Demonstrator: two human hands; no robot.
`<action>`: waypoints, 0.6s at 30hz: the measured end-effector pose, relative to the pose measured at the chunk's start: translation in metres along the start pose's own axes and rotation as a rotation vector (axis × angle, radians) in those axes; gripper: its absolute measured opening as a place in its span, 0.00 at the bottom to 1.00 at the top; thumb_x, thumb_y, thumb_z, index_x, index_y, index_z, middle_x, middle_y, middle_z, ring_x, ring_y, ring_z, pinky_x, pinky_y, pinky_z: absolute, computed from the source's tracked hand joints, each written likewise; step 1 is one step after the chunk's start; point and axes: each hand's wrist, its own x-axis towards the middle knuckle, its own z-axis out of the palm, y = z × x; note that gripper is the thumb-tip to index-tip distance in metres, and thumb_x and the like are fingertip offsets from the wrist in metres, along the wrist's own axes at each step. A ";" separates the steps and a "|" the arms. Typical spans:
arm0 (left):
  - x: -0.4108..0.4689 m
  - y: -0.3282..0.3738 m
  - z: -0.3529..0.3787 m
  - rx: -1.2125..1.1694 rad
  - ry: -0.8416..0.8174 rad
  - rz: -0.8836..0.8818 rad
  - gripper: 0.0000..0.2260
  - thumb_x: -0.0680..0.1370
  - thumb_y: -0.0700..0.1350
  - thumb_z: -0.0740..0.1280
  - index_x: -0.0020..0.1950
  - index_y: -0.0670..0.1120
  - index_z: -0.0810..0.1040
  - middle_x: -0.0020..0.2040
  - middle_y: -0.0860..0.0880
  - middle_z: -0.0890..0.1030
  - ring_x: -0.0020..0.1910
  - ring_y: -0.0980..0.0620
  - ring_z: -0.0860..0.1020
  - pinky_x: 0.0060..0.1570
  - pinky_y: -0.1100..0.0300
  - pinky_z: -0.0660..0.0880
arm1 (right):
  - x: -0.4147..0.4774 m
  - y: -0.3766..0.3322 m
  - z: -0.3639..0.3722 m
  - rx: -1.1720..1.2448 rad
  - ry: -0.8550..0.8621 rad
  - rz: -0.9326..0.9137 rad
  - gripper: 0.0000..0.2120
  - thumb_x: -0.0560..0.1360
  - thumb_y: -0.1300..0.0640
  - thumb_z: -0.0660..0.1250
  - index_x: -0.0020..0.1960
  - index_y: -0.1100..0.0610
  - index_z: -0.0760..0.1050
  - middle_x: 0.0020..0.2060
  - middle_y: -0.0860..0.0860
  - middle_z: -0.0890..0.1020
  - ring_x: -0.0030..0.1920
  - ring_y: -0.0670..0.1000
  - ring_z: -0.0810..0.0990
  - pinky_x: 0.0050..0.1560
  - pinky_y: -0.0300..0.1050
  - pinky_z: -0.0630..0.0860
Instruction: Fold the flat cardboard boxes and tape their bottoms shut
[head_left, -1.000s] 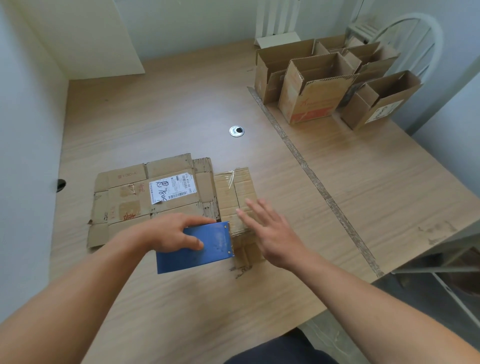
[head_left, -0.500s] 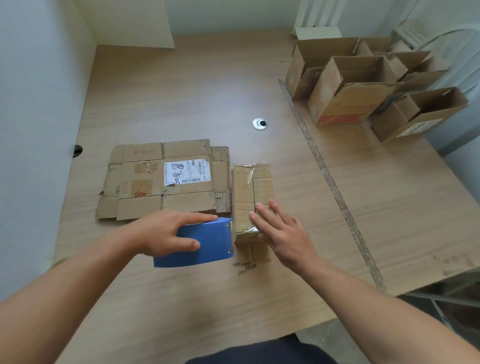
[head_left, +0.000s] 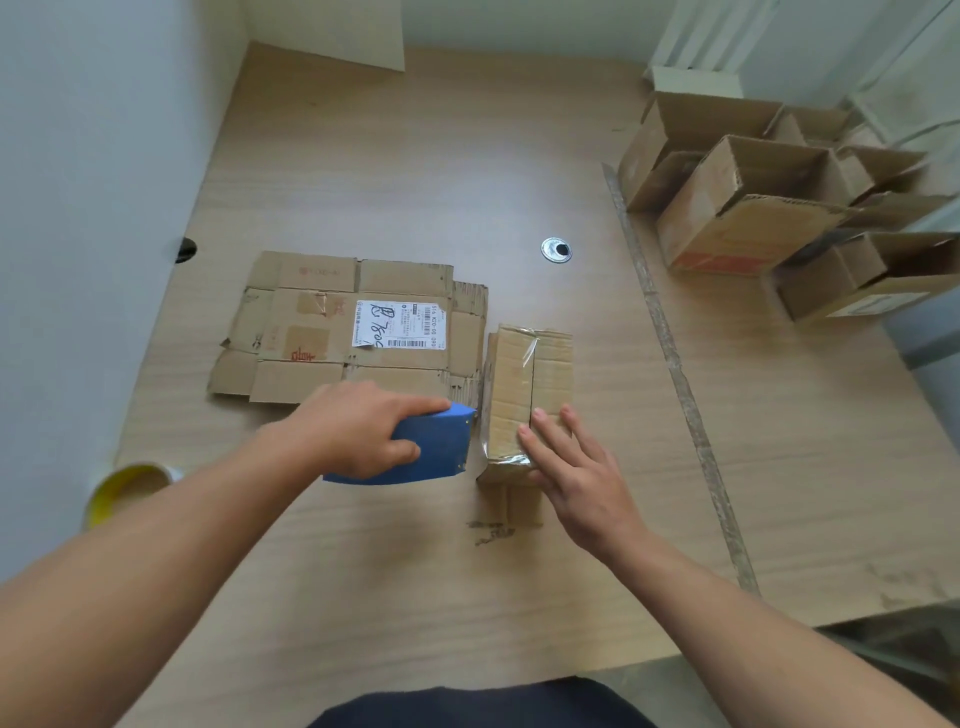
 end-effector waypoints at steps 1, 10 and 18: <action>0.002 0.005 -0.001 0.018 0.013 0.007 0.25 0.79 0.58 0.59 0.73 0.73 0.56 0.52 0.52 0.78 0.51 0.47 0.75 0.44 0.55 0.70 | 0.000 0.000 0.000 0.009 -0.007 0.007 0.21 0.81 0.45 0.55 0.73 0.45 0.66 0.73 0.47 0.71 0.75 0.55 0.61 0.52 0.54 0.76; 0.002 0.038 0.005 0.041 0.063 -0.061 0.25 0.79 0.57 0.59 0.75 0.70 0.56 0.56 0.48 0.80 0.54 0.43 0.77 0.45 0.54 0.69 | 0.003 -0.010 0.002 0.100 0.001 0.063 0.29 0.83 0.38 0.46 0.73 0.52 0.72 0.73 0.50 0.71 0.77 0.55 0.56 0.73 0.48 0.60; -0.004 0.061 0.015 0.049 0.117 -0.146 0.21 0.78 0.52 0.59 0.71 0.64 0.62 0.50 0.48 0.80 0.50 0.42 0.78 0.41 0.55 0.68 | 0.010 -0.025 -0.003 0.182 0.032 0.162 0.30 0.82 0.38 0.51 0.67 0.58 0.78 0.69 0.55 0.75 0.74 0.55 0.59 0.74 0.41 0.56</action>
